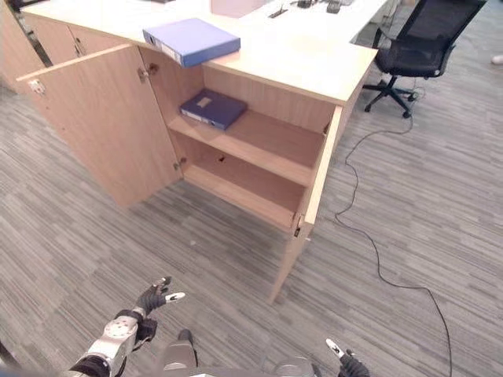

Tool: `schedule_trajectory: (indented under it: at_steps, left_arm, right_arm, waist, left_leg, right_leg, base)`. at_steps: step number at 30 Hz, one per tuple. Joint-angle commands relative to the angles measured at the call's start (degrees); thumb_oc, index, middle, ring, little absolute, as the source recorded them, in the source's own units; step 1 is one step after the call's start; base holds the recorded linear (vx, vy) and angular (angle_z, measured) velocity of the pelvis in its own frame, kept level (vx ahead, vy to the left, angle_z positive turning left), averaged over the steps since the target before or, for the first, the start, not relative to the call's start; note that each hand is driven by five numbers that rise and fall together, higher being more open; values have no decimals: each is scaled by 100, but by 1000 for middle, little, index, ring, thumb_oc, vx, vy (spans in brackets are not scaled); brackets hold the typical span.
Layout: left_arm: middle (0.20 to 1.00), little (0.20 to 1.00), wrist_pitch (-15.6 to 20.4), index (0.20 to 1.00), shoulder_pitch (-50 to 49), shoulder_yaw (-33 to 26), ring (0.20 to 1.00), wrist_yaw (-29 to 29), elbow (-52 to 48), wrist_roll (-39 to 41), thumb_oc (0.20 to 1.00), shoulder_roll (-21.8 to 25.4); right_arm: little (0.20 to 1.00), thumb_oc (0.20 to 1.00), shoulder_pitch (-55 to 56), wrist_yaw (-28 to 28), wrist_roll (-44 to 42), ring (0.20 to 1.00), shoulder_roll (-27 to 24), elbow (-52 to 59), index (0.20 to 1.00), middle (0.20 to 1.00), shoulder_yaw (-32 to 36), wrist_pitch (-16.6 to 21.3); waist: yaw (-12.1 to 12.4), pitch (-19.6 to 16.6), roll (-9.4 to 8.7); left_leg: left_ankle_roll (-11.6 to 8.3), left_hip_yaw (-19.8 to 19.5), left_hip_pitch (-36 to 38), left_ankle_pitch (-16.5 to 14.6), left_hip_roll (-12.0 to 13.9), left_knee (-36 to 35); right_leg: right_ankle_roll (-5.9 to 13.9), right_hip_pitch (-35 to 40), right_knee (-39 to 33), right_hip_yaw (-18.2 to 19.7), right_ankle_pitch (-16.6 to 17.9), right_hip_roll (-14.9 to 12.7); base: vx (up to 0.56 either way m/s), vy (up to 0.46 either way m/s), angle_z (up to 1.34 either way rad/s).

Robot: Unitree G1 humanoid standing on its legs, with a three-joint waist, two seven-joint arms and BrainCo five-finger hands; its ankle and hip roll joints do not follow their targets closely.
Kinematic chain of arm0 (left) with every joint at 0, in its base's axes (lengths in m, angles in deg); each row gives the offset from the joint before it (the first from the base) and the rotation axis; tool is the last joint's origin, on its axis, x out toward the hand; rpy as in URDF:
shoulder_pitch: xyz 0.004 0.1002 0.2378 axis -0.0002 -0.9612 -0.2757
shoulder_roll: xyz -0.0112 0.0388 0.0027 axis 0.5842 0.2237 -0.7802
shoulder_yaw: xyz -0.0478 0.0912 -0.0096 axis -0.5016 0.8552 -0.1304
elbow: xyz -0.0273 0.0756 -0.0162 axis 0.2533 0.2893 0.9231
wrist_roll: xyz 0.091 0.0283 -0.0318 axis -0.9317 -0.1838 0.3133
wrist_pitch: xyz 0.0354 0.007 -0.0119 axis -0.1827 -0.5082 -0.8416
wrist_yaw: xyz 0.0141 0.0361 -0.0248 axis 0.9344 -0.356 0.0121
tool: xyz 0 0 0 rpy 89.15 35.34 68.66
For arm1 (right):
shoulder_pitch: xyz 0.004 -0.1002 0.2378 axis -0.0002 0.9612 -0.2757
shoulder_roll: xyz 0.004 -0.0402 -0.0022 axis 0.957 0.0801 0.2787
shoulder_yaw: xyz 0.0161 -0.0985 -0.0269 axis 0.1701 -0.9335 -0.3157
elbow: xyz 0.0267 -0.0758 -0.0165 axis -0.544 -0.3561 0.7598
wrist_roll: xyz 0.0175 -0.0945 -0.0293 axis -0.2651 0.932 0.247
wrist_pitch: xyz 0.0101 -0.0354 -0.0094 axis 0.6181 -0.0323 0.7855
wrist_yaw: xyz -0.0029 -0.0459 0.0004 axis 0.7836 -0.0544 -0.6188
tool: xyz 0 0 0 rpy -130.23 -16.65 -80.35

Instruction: Put the empty folder in the office cabinet

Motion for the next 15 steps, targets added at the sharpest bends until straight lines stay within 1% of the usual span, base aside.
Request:
schedule_trajectory:
  at_steps: [1,2,3,4,5,6,7,8,9,10,11,12,13,14,15]
  left_arm:
    - [1000,1000,99,1000,-146,-49,1000,-62,-468,35,1000,205]
    - [1000,1000,82,1000,-175,-72,1000,-78,-488,-3,1000,192]
    - [1000,1000,66,1000,-201,-116,1000,-60,-502,-3,1000,157]
    - [1000,1000,53,1000,-231,-189,1000,-41,-494,39,1000,117]
    - [1000,1000,54,1000,-227,-193,1000,-42,-492,39,1000,117]
    - [1000,1000,41,1000,-210,-214,1000,-21,-438,82,1000,76]
    - [1000,1000,11,1000,-193,-220,1000,-20,-439,140,1000,18]
    - [1000,1000,4,1000,-204,-199,1000,-49,-417,119,1000,-28]
    - [1000,1000,9,1000,-217,-189,1000,-51,-407,113,1000,-34]
    - [1000,1000,19,1000,-244,-156,1000,-71,-396,93,1000,-86]
    - [1000,1000,34,1000,-306,-180,1000,-104,-324,84,1000,-172]
    - [1000,1000,34,1000,-353,-208,1000,-130,-308,119,1000,-202]
    - [1000,1000,36,1000,-362,-210,1000,-133,-309,121,1000,-205]
    - [1000,1000,65,1000,-421,-237,1000,-124,-382,227,1000,-226]
    - [1000,1000,65,1000,-422,-239,1000,-123,-384,229,1000,-227]
  right_arm:
    - [1000,1000,-219,-20,-251,1000,-38,102,1000,1000,-121,83]
    - [1000,1000,-233,-31,-173,1000,0,102,1000,1000,-198,94]
    - [1000,1000,-262,-17,-128,1000,32,104,1000,1000,-300,89]
    - [1000,1000,-275,6,-121,1000,77,105,1000,1000,-396,106]
    - [1000,1000,-280,6,-122,1000,77,104,1000,1000,-397,107]
    - [1000,1000,-285,2,-115,1000,104,96,1000,1000,-420,120]
    - [1000,1000,-248,-16,-129,1000,149,87,1000,1000,-418,113]
    - [1000,1000,-186,-20,-110,1000,153,71,1000,1000,-420,97]
    - [1000,1000,-160,-20,-106,1000,151,76,1000,1000,-419,95]
    - [1000,1000,-113,-37,-118,1000,127,50,1000,1000,-434,96]
    - [1000,1000,-94,-22,-119,1000,47,-12,1000,1000,-439,99]
    - [1000,1000,-80,-17,-83,1000,20,-46,1000,1000,-468,95]
    - [1000,1000,-75,-15,-83,1000,16,-48,1000,1000,-472,96]
    - [1000,1000,-78,0,5,1000,-67,-89,1000,1000,-579,103]
    - [1000,1000,-83,2,4,1000,-69,-93,1000,1000,-581,103]
  waist:
    - [50,-36,199]
    - [52,-29,210]
    - [32,24,228]
    - [-7,119,235]
    - [-11,115,248]
    - [-28,157,195]
    - [-36,170,166]
    - [-32,134,149]
    - [-44,141,149]
    - [-63,94,138]
    - [-49,-7,191]
    - [-30,-51,209]
    - [-24,-53,218]
    - [43,18,228]
    - [54,23,236]
  left_leg:
    - [-39,362,873,837,210,-1890]
    - [69,500,979,786,70,-1959]
    - [186,652,1099,718,-58,-2012]
    - [258,754,1269,609,-244,-2013]
    - [259,752,1253,624,-229,-2013]
    - [273,827,1354,545,-376,-2013]
    - [275,887,1609,332,-564,-2013]
    - [312,942,1642,244,-652,-2013]
    - [311,916,1689,202,-656,-2013]
    - [312,908,1686,168,-690,-2006]
    - [216,1025,1677,188,-633,-1951]
    - [156,1114,1604,192,-574,-1752]
    - [137,1122,1592,176,-546,-1712]
    - [-32,1064,1265,106,-406,-914]
    - [-51,1072,1241,75,-374,-847]
  right_leg:
    - [991,422,501,-778,-111,-272]
    - [977,331,630,-989,-275,-30]
    - [926,132,837,-1199,-449,331]
    - [978,-185,877,-1512,-571,768]
    - [971,-184,844,-1524,-543,789]
    - [961,-242,606,-1890,-519,939]
    - [983,-264,403,-2484,-504,755]
    - [867,-100,208,-2727,-618,608]
    - [872,-42,205,-2738,-677,610]
    - [660,105,-92,-2673,-806,665]
    - [503,326,-710,-2511,-950,891]
    - [433,512,-1031,-2484,-1069,956]
    - [410,537,-1090,-2485,-1055,996]
    - [235,812,-1603,-2125,-1207,1155]
    - [215,822,-1635,-2114,-1202,1185]
  base:
    - [59,414,-66]
    - [86,623,-60]
    - [90,569,-74]
    - [64,379,-98]
    - [74,245,-100]
    - [122,199,-80]
    - [133,248,-32]
    - [119,164,-20]
    - [3,30,-6]
    - [-2,-62,-1]
    - [-35,-73,-2]
    - [-13,-69,-33]
    - [-50,-60,-51]
    - [-39,-57,-59]
    - [-145,-5,-38]
